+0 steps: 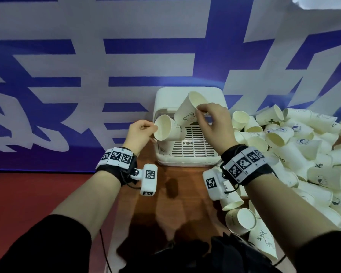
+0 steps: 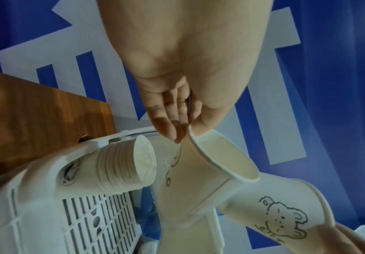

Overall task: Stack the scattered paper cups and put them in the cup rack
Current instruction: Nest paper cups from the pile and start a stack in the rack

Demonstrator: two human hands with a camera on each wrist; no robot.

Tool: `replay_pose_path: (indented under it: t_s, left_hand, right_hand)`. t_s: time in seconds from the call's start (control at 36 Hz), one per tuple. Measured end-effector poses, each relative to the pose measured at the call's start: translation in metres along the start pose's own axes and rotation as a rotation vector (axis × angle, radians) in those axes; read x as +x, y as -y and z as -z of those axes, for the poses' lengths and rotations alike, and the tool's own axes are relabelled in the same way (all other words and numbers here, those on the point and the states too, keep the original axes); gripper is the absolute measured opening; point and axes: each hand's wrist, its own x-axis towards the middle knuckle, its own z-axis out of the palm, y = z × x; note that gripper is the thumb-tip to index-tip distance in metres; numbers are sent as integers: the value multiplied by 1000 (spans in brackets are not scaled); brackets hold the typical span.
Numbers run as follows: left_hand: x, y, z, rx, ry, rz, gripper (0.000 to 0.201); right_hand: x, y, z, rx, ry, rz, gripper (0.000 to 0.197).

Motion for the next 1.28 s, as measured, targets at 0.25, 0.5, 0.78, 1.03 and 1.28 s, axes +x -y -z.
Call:
replay_pose_path:
  t_s: [0.25, 0.5, 0.78, 1.03, 1.28]
  left_hand:
    - [11, 4, 4, 47, -130, -61, 6]
    - [5, 21, 3, 69, -148, -49, 8]
    - [16, 19, -3, 203, -114, 19, 9]
    - [20, 28, -12, 298, -39, 52, 20]
    - [24, 46, -12, 181, 34, 104, 13]
  right_hand:
    - [6, 14, -15, -7, -110, 45, 14]
    - [-2, 11, -26, 6, -23, 86, 10]
    - [-11, 4, -35, -44, 33, 133, 11]
    - [-18, 1, -40, -61, 82, 188, 18]
    - [-24, -13, -54, -132, 225, 224, 15]
